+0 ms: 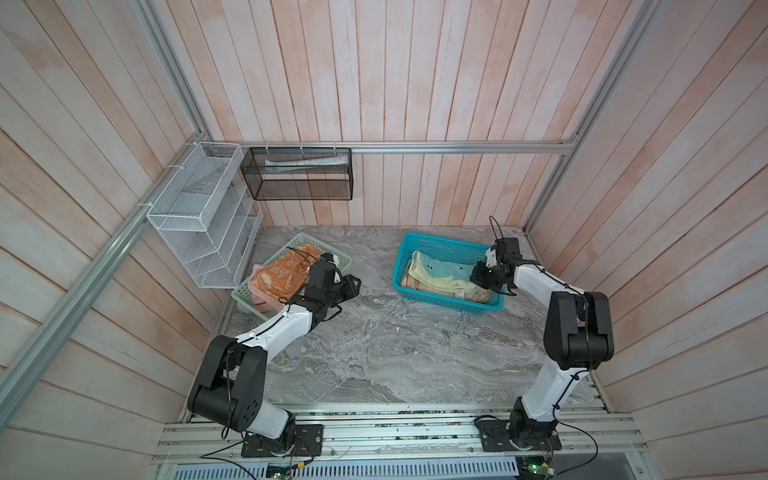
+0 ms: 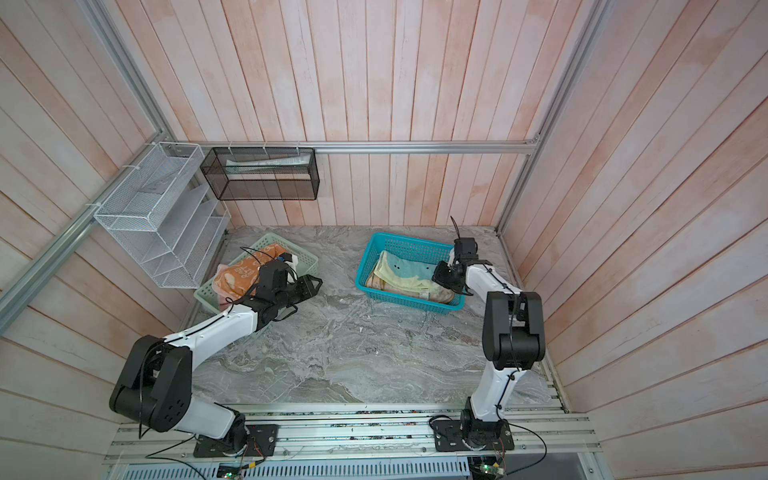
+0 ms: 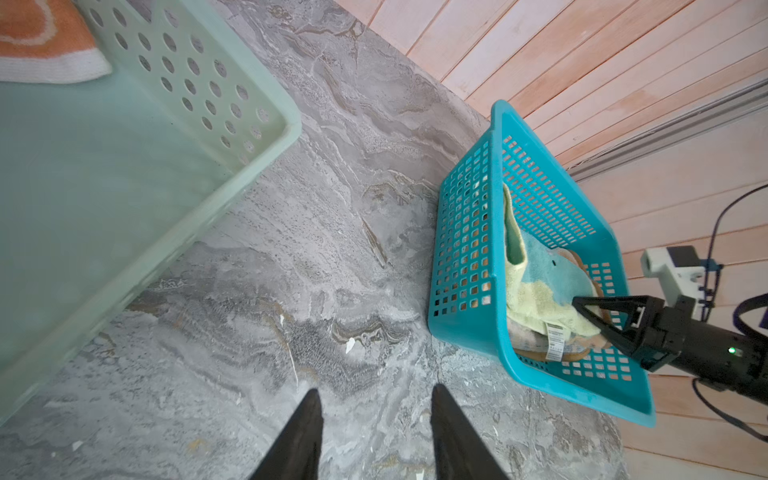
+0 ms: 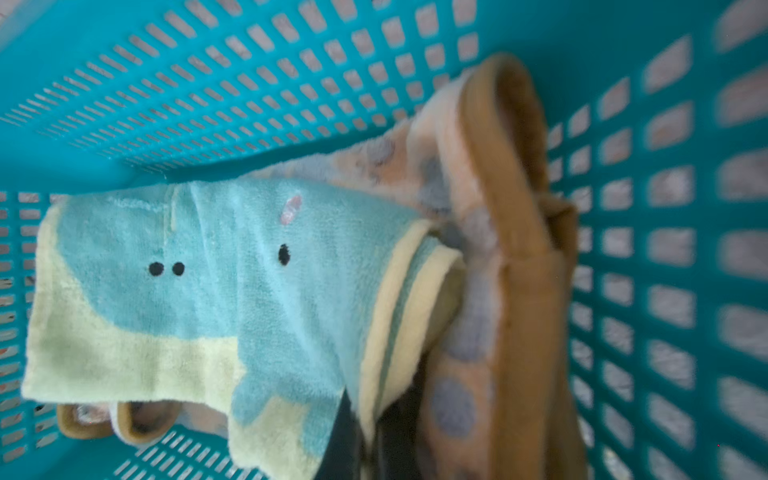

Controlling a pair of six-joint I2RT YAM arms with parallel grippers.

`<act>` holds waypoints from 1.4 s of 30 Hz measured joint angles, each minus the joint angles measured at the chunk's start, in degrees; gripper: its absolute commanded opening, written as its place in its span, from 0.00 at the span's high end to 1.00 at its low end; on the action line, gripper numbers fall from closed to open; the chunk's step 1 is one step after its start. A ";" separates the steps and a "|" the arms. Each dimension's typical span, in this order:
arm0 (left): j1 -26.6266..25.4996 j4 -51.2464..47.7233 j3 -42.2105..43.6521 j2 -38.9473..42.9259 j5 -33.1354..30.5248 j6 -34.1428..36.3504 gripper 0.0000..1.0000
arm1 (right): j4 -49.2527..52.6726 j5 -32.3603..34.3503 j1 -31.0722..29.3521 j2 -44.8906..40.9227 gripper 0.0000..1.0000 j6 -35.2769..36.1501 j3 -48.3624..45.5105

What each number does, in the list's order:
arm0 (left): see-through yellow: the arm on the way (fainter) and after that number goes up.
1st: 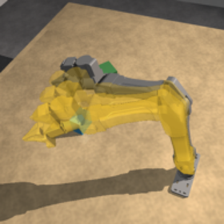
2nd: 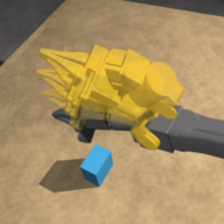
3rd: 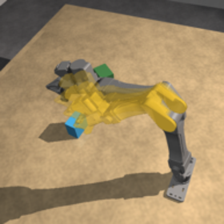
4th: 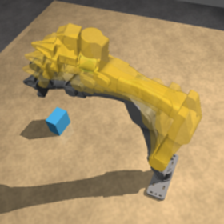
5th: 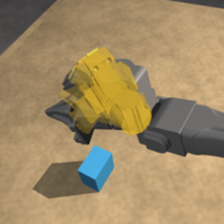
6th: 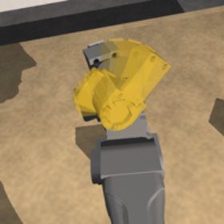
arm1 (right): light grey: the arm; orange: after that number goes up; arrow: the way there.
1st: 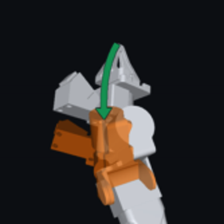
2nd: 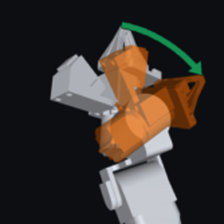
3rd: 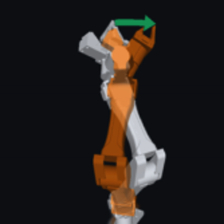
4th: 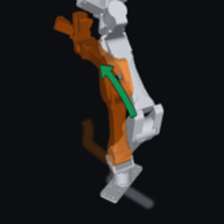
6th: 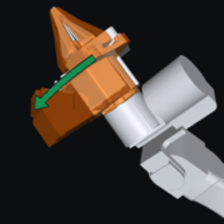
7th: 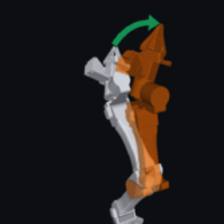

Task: Fold and stack the towels
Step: 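Grasp the orange bunny towel with the left gripper while the right withdraws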

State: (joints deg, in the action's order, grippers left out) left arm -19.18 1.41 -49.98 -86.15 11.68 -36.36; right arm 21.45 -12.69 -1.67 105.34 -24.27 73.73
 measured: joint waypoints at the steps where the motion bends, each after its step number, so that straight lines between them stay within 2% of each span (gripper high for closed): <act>1: 0.00 -0.46 -0.31 0.00 -0.04 0.28 0.55 | 0.44 1.07 0.04 0.13 0.75 0.61 0.83; 3: 0.02 -2.01 -1.57 0.00 -0.28 1.22 0.55 | 2.29 3.06 0.24 0.92 0.63 2.45 3.43; 6: 0.59 -5.11 -4.85 0.02 -1.42 3.41 0.53 | 4.22 4.48 0.61 2.08 0.57 4.52 7.08; 10: 4.22 -10.43 -10.21 0.68 -4.44 7.13 0.51 | 5.79 4.52 0.59 0.90 0.55 5.25 8.17; 16: 16.22 -18.69 -19.26 -0.44 -8.98 12.92 0.47 | 6.86 5.38 -2.73 -5.95 0.55 5.62 8.17; 19: 19.17 -22.25 -25.73 -5.99 -13.64 16.98 0.44 | 6.16 5.62 -7.58 -9.68 0.55 5.90 8.15; 24: 18.71 -28.17 -35.56 -21.07 -20.83 23.67 0.41 | 1.81 5.49 -20.44 -12.41 0.55 6.16 4.85; 30: 18.25 -32.81 -39.80 -33.79 -29.42 30.01 0.41 | -4.07 3.21 -35.01 -12.50 0.59 4.92 -4.92; 32: 18.05 -33.55 -41.31 -35.89 -32.35 31.71 0.50 | -5.92 2.32 -37.44 -12.46 0.60 4.35 -8.17; 36: 17.18 -34.86 -42.64 -36.06 -36.52 34.14 0.92 | -8.39 2.29 -38.66 -11.54 0.63 3.98 -12.74; 37: 16.87 -34.80 -42.42 -35.69 -37.05 34.86 0.99 | -8.74 2.73 -38.42 -11.17 0.63 4.15 -13.25; 42: 13.38 -34.34 -39.47 -29.46 -38.23 38.36 1.00 | -11.02 4.96 -33.62 -9.31 0.65 5.95 -14.80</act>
State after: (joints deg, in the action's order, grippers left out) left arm -5.80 -32.93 -89.45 -115.61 -26.55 2.00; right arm 10.44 -7.73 -35.29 96.03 -18.33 58.94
